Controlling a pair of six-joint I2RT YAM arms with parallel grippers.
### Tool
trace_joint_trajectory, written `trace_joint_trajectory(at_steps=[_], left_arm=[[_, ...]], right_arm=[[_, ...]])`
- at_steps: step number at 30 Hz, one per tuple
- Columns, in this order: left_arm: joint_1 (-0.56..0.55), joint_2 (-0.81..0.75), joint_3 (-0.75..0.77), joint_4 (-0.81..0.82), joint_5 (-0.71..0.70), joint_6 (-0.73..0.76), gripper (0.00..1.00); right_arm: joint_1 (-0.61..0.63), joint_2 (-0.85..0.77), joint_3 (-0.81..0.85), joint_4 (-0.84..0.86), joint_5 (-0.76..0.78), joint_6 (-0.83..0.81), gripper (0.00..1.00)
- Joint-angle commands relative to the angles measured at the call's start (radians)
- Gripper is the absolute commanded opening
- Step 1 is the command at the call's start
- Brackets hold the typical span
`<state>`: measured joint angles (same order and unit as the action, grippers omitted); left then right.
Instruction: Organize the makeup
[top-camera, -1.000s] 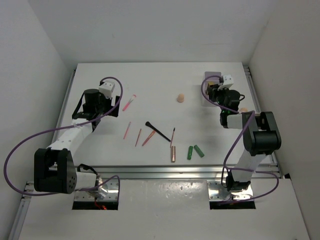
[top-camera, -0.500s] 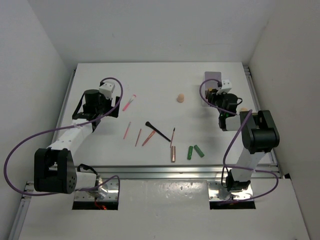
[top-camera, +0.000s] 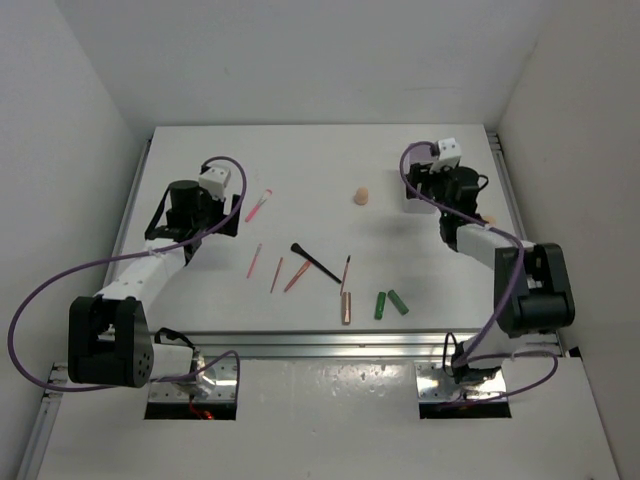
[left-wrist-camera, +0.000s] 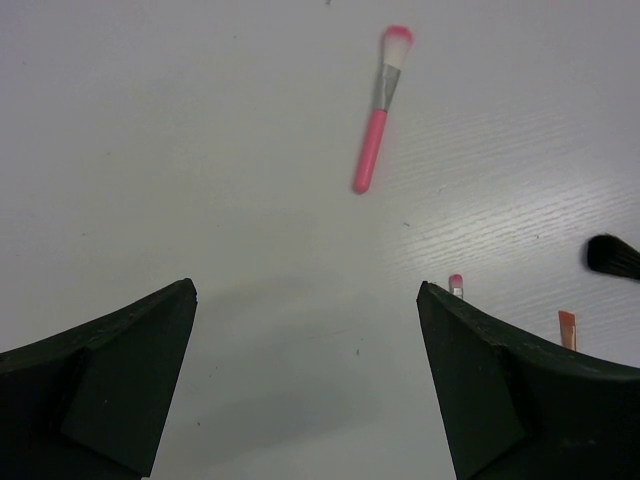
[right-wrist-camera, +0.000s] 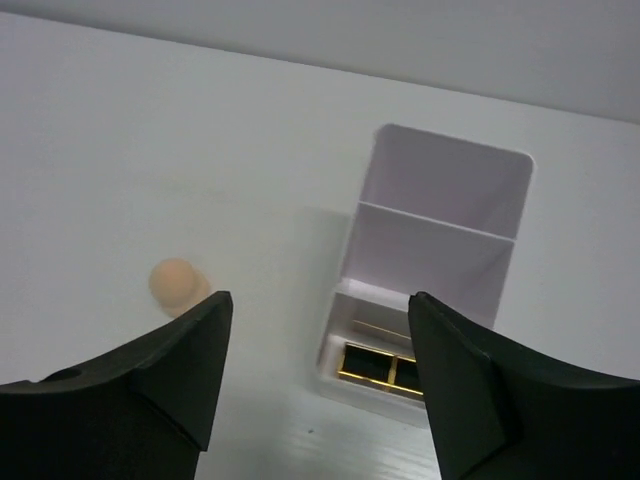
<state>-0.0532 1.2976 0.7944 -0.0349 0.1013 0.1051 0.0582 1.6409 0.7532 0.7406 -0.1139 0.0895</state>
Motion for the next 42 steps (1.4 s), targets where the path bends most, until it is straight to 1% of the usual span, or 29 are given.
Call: trace_joint_trajectory(at_steps=[1, 2, 4, 5, 6, 8, 9, 11, 12, 14, 16, 19, 25, 29, 32, 35, 36, 38, 40, 42], left_arm=[[-0.008, -0.023, -0.014, 0.042, 0.021, 0.007, 0.99], [-0.008, -0.023, -0.023, 0.043, 0.021, 0.007, 0.99], [-0.008, -0.034, -0.035, 0.052, 0.021, 0.007, 0.99], [-0.008, -0.043, -0.046, 0.062, 0.031, 0.007, 0.99], [-0.008, -0.043, -0.046, 0.063, 0.031, 0.007, 0.99], [-0.017, -0.043, -0.055, 0.063, 0.040, 0.007, 0.99], [-0.028, -0.052, -0.064, 0.063, 0.040, 0.007, 0.99], [-0.028, -0.052, -0.064, 0.072, 0.040, 0.007, 0.99], [-0.039, -0.061, -0.073, 0.072, 0.040, 0.007, 0.99], [-0.048, -0.072, -0.083, 0.072, 0.040, 0.016, 0.99], [-0.066, -0.072, -0.083, 0.072, 0.040, 0.016, 0.99], [-0.077, -0.092, -0.103, 0.063, 0.031, 0.025, 0.99], [-0.096, -0.112, -0.112, 0.053, 0.011, 0.025, 0.99], [-0.096, -0.121, -0.112, 0.044, 0.011, 0.025, 0.99], [-0.096, -0.121, -0.112, 0.044, 0.001, 0.025, 0.99], [-0.096, -0.121, -0.112, 0.044, 0.001, 0.025, 0.99], [-0.096, -0.121, -0.112, 0.044, 0.001, 0.034, 0.99], [-0.096, -0.121, -0.112, 0.044, 0.001, 0.034, 0.99], [-0.096, -0.121, -0.103, 0.033, 0.037, 0.085, 0.99], [-0.096, -0.112, -0.103, 0.033, 0.052, 0.106, 0.97]], right_arm=[[-0.003, -0.140, 0.156, -0.385, -0.100, -0.007, 0.72], [0.027, -0.156, 0.213, -0.696, -0.122, 0.004, 0.74], [0.054, -0.164, 0.279, -0.902, -0.148, -0.011, 0.72], [0.067, -0.165, 0.297, -1.133, -0.139, -0.022, 0.70], [0.118, -0.174, 0.290, -1.196, -0.124, -0.030, 0.68], [0.152, -0.184, 0.262, -1.338, -0.101, -0.037, 0.64], [0.181, -0.220, 0.192, -1.354, -0.098, -0.028, 0.57], [0.241, -0.249, 0.134, -1.327, -0.093, 0.016, 0.52], [0.261, -0.294, 0.047, -1.314, -0.095, 0.024, 0.51], [0.317, -0.315, -0.010, -1.264, -0.087, 0.045, 0.51], [0.331, -0.339, -0.057, -1.244, -0.058, 0.067, 0.51], [0.342, -0.329, -0.098, -1.221, -0.030, 0.087, 0.50], [0.345, -0.250, -0.115, -1.210, -0.018, 0.084, 0.48], [0.348, -0.225, -0.143, -1.163, -0.001, 0.084, 0.43], [0.347, -0.207, -0.147, -1.158, 0.049, 0.092, 0.38], [0.347, -0.193, -0.146, -1.156, 0.097, 0.088, 0.28], [0.345, -0.190, -0.149, -1.156, 0.106, 0.084, 0.20], [0.335, -0.182, -0.138, -1.162, 0.111, 0.084, 0.12], [0.307, -0.184, -0.126, -1.166, 0.108, 0.073, 0.02], [0.284, -0.199, -0.112, -1.172, 0.105, 0.064, 0.00]])
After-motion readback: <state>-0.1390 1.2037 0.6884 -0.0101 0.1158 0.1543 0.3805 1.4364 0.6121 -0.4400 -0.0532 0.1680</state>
